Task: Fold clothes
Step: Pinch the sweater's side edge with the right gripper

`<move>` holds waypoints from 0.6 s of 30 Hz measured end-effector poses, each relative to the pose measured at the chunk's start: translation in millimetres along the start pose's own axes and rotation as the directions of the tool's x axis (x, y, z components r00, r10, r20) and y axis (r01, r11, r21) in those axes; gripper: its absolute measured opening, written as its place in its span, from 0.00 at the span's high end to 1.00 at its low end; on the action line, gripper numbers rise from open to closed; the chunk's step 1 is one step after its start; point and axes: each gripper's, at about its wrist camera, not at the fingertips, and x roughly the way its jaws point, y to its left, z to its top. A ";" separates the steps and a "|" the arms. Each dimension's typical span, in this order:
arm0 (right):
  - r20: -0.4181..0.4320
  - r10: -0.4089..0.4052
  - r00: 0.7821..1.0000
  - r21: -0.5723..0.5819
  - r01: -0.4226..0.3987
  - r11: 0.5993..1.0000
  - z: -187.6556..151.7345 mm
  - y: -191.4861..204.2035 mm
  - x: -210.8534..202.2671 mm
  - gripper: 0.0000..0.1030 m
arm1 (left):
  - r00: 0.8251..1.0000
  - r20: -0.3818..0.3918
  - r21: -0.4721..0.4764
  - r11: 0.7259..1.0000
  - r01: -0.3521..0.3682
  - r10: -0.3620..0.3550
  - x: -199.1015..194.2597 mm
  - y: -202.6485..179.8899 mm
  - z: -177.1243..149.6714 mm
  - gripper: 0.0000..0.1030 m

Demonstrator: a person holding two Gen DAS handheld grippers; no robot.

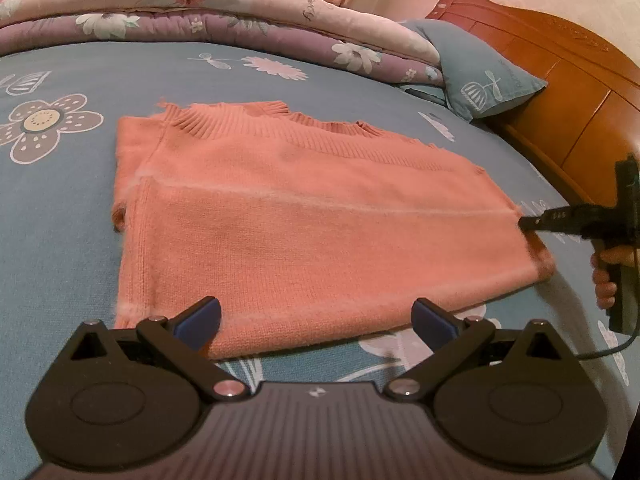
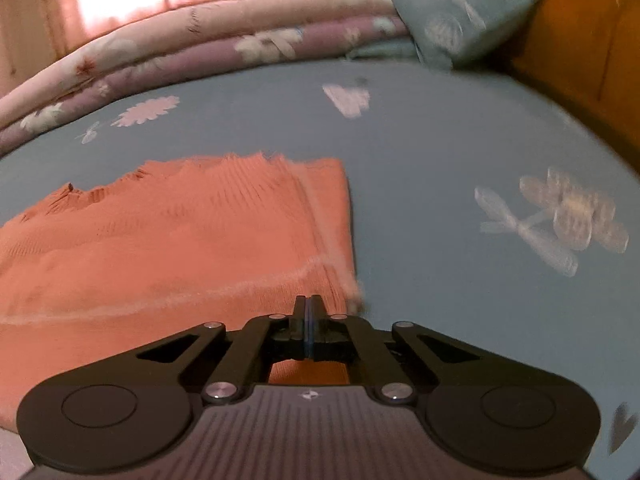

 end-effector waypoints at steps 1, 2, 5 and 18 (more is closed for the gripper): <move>-0.010 0.011 1.000 0.020 -0.011 1.000 -2.5 -4.0 3.2 1.00 | 1.000 0.001 0.000 1.000 0.000 0.000 0.2 -0.5 0.2 0.02; -0.004 0.016 1.000 0.034 -0.016 0.999 -4.6 -6.1 1.8 1.00 | 1.000 0.001 0.000 1.000 0.000 0.000 0.4 -1.2 0.4 0.02; 0.005 0.025 1.000 0.032 -0.025 0.999 -8.6 -1.5 -15.6 0.94 | 1.000 0.008 -0.001 1.000 -0.003 0.003 -0.9 -2.3 0.7 0.02; -0.042 0.062 0.997 0.028 -0.061 0.998 -32.6 13.1 -29.7 0.83 | 0.999 0.024 0.021 0.999 -0.045 0.044 -0.5 -4.2 1.1 0.02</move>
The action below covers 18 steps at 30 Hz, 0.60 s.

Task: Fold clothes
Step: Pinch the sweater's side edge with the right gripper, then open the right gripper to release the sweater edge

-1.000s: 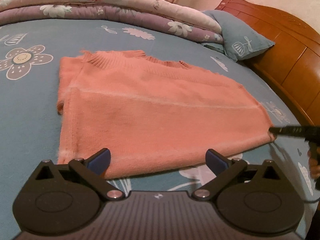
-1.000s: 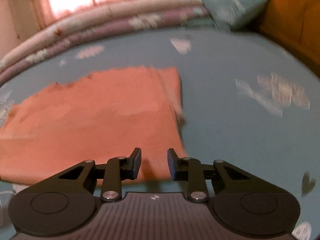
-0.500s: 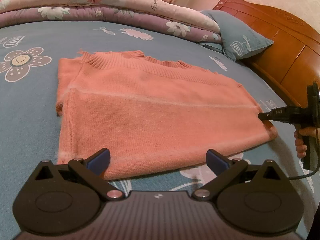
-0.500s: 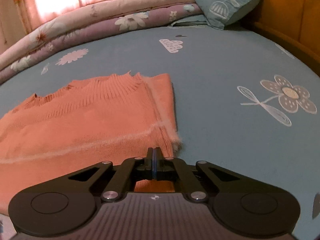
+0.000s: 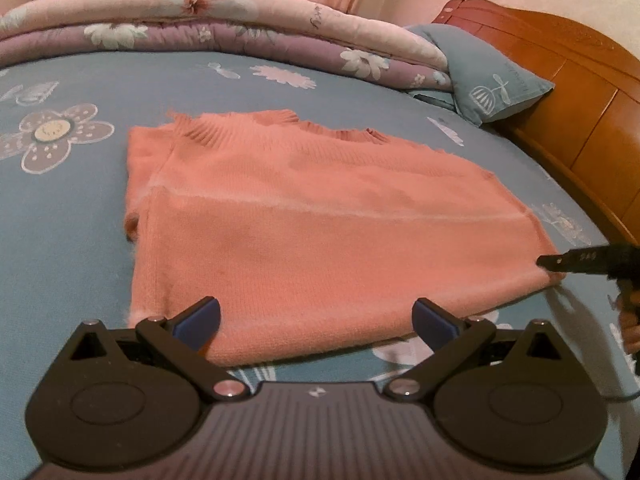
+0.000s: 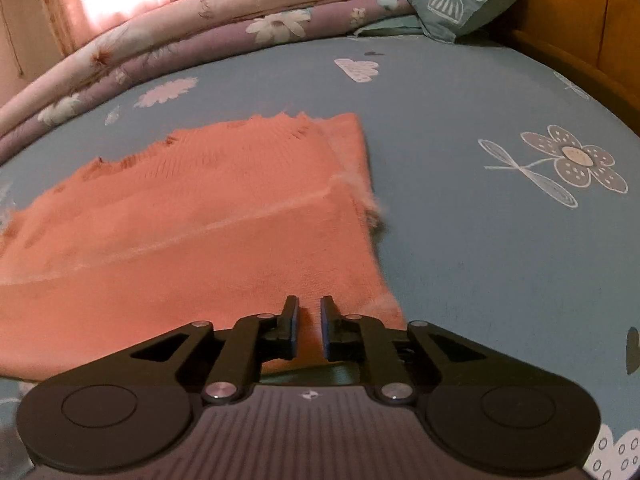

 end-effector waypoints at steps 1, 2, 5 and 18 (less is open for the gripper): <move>0.012 0.027 1.000 -0.019 -0.027 0.999 0.1 7.4 -4.1 0.83 | 1.000 -0.001 0.003 1.000 0.000 0.000 -0.1 -0.1 -0.2 0.02; 0.024 0.055 0.998 -0.039 -0.054 0.998 0.2 15.0 -8.2 0.80 | 1.000 -0.002 0.004 1.000 -0.001 0.001 0.4 0.4 -0.3 0.02; 0.011 0.129 0.992 -0.125 -0.126 0.984 -3.4 46.6 -10.6 0.76 | 1.000 -0.006 0.011 1.000 -0.004 0.004 0.9 0.3 -0.8 0.02; -0.023 0.054 0.998 -0.245 -0.058 0.968 -21.0 65.2 0.4 0.76 | 1.000 -0.010 0.033 0.999 -0.007 0.007 3.1 1.1 -2.2 0.01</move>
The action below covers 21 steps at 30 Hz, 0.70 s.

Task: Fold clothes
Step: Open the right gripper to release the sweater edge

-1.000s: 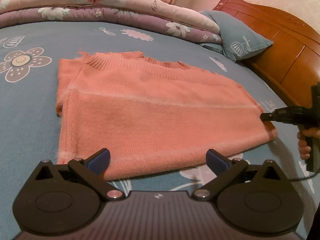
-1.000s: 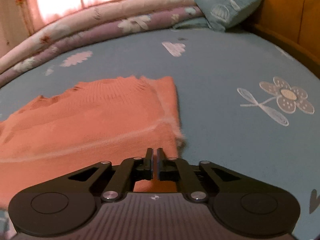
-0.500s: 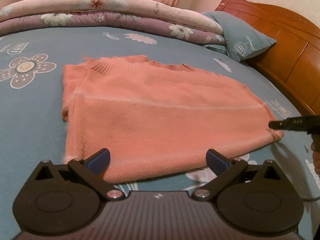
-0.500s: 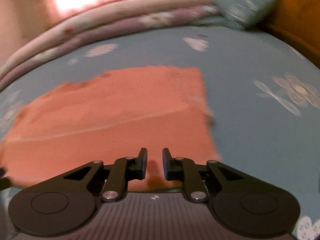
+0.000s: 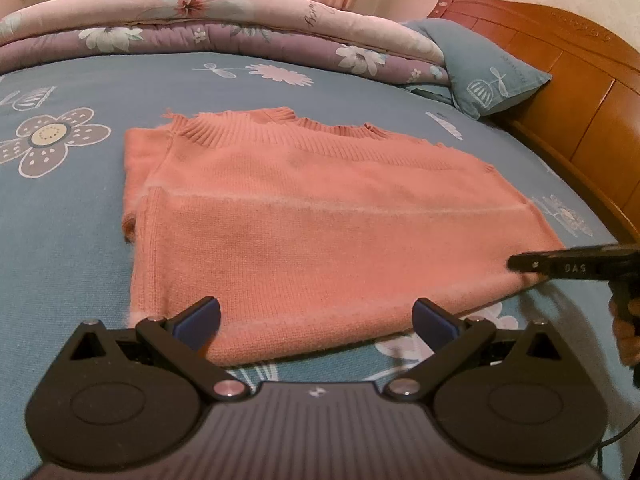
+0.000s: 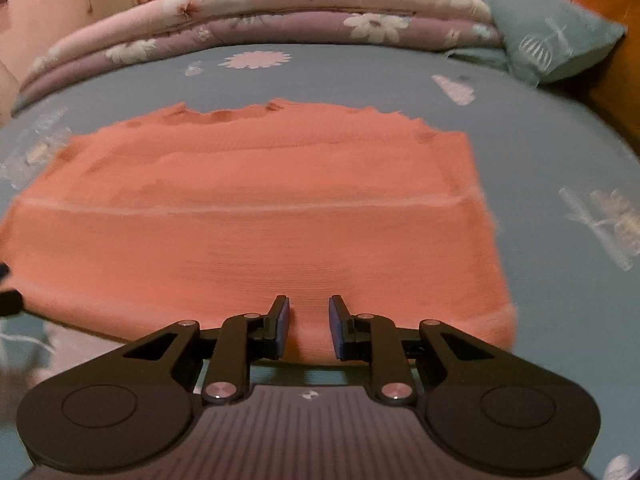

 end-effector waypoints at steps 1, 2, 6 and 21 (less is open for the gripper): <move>0.004 -0.021 1.000 -0.013 0.021 1.000 -1.0 -1.8 -1.4 0.75 | 1.000 -0.001 0.006 1.000 -0.004 0.004 0.2 -0.9 -0.4 0.01; 0.005 -0.022 1.000 -0.014 0.022 1.000 -1.3 -0.3 -3.0 0.73 | 1.000 -0.001 0.012 1.000 -0.008 0.008 0.7 -1.9 -0.6 0.01; 0.010 -0.028 1.000 -0.027 0.028 0.999 -2.2 8.9 -5.0 0.59 | 1.000 -0.005 0.034 0.999 -0.022 0.022 2.4 -5.6 -1.3 0.01; 0.116 -0.088 0.989 0.047 0.084 0.995 -14.0 -20.7 -115.9 0.36 | 1.000 -0.012 0.004 1.000 -0.028 0.028 3.4 -6.0 0.3 0.01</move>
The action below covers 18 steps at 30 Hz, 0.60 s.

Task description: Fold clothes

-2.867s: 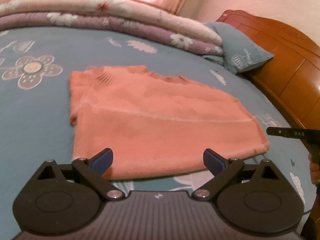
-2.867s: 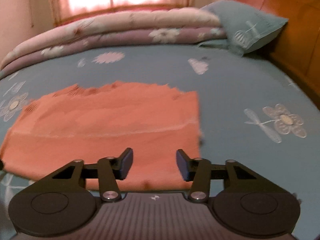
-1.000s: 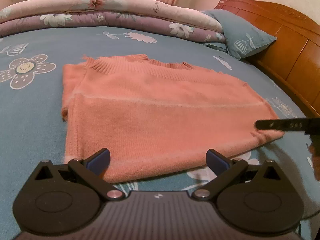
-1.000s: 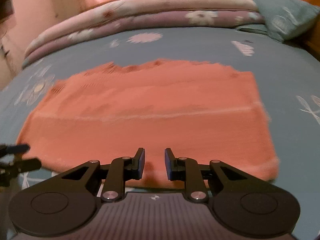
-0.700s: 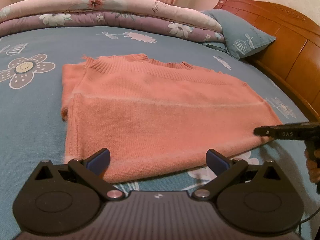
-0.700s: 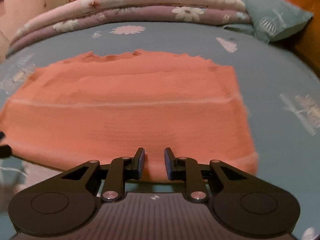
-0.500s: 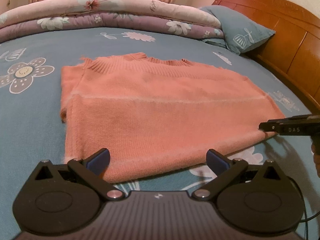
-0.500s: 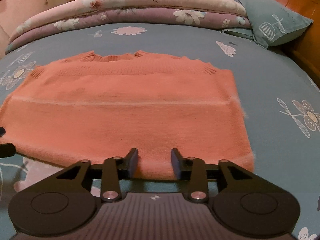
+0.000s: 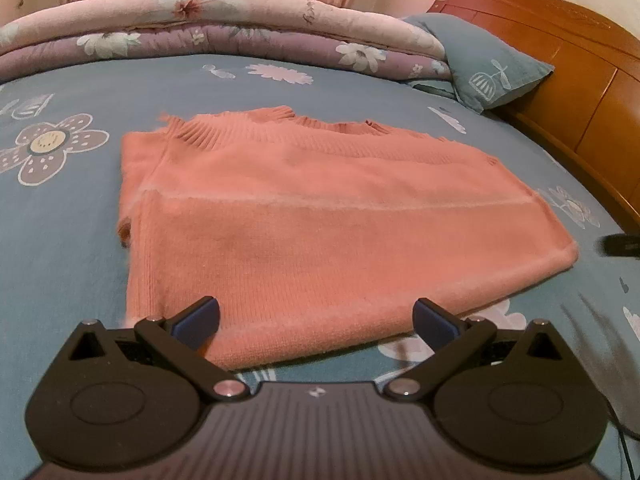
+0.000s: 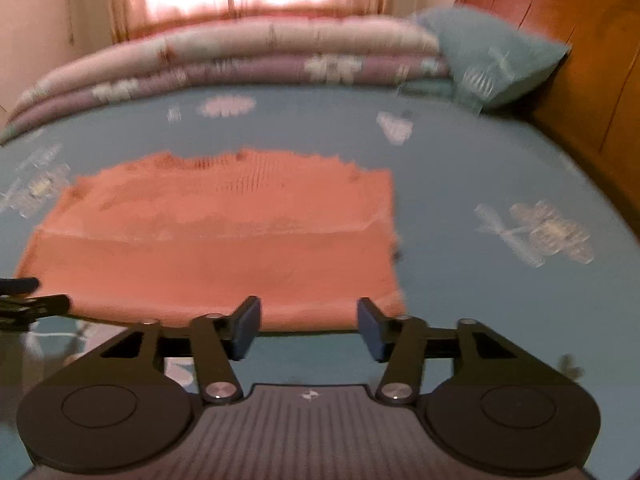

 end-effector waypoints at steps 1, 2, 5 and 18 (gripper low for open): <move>0.031 0.001 1.000 -0.003 -0.001 1.000 -3.4 -4.8 -16.4 0.34 | 1.000 -0.014 -0.003 1.000 -0.018 0.018 0.4 -3.6 1.4 0.01; 0.056 -0.003 0.998 -0.004 0.003 1.000 -8.0 -10.2 -29.5 0.33 | 0.999 -0.030 -0.004 0.999 -0.035 0.035 0.7 -7.5 3.3 0.01; 0.115 -0.010 0.993 0.008 0.009 1.000 -23.1 -28.2 -65.2 0.33 | 0.997 -0.066 0.023 0.999 -0.039 0.040 -8.1 -30.4 10.4 0.01; 0.138 0.186 0.973 0.165 -0.208 0.964 -60.5 -73.9 -64.6 0.34 | 0.999 0.009 -0.017 0.999 0.035 -0.035 -34.2 -79.9 34.9 0.01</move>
